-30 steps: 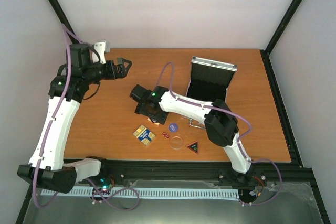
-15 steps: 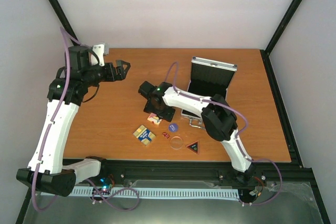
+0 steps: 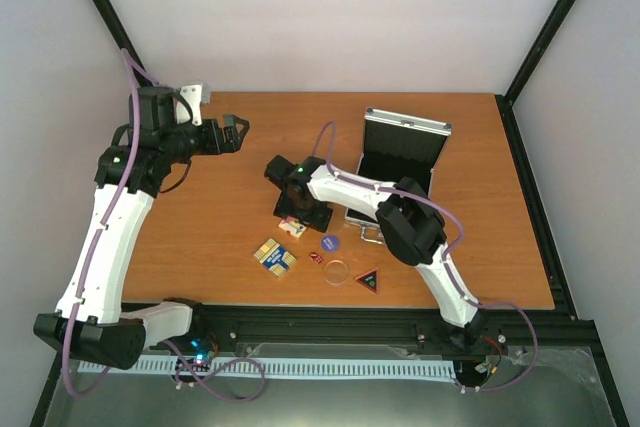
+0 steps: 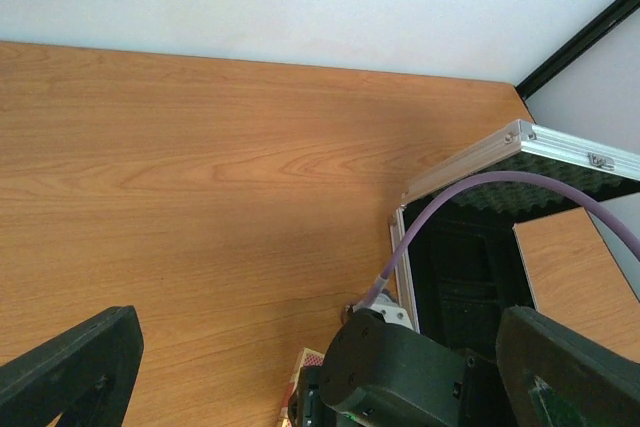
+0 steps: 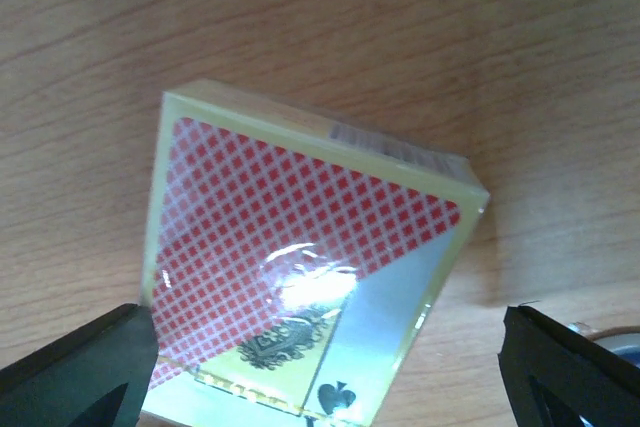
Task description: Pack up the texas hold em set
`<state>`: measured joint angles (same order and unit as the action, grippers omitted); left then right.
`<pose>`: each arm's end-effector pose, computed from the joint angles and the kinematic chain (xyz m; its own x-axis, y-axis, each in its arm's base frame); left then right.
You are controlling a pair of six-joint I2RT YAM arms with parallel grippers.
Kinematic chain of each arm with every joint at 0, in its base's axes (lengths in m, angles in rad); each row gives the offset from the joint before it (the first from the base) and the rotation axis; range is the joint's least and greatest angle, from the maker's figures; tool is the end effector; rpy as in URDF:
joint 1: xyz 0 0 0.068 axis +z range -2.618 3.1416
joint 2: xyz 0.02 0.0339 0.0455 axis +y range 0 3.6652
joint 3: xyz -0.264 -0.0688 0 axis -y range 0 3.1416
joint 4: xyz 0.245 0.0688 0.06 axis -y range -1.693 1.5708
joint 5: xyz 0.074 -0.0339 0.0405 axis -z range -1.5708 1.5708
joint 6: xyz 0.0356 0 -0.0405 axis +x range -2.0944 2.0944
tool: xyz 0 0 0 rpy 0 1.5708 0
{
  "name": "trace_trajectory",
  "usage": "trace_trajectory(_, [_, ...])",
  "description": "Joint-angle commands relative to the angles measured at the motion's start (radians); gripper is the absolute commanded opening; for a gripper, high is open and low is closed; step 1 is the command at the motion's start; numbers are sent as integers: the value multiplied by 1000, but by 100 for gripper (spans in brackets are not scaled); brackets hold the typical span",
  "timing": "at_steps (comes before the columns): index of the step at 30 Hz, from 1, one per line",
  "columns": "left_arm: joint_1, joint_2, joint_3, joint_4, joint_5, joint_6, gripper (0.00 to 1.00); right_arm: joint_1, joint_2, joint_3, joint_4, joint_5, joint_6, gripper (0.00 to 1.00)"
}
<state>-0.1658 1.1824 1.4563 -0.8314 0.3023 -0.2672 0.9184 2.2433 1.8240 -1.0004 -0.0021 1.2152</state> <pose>0.2264 -0.0486 0.4247 -0.6107 -0.1534 -0.7769 0.2545 0.8910 -0.3760 0.2726 0.3570 0.1667 -0.9540 0.2954 -0.0505 0.2859 0.9477 0.1418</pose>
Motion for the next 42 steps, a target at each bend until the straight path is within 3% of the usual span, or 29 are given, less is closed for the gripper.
trace_trajectory(1, [-5,5,2,-8,1,16,100,-4,24,54,8,-16,-9,96])
trace_trajectory(25, [-5,13,2,-13,14,18,100,-34,96,117,-12,1,43,96])
trace_trajectory(39, [-4,2,-25,-5,23,11,100,-9,55,5,8,-19,-1,92])
trace_trajectory(42, [-5,0,-25,-5,24,9,100,-8,49,-18,27,-27,5,87])
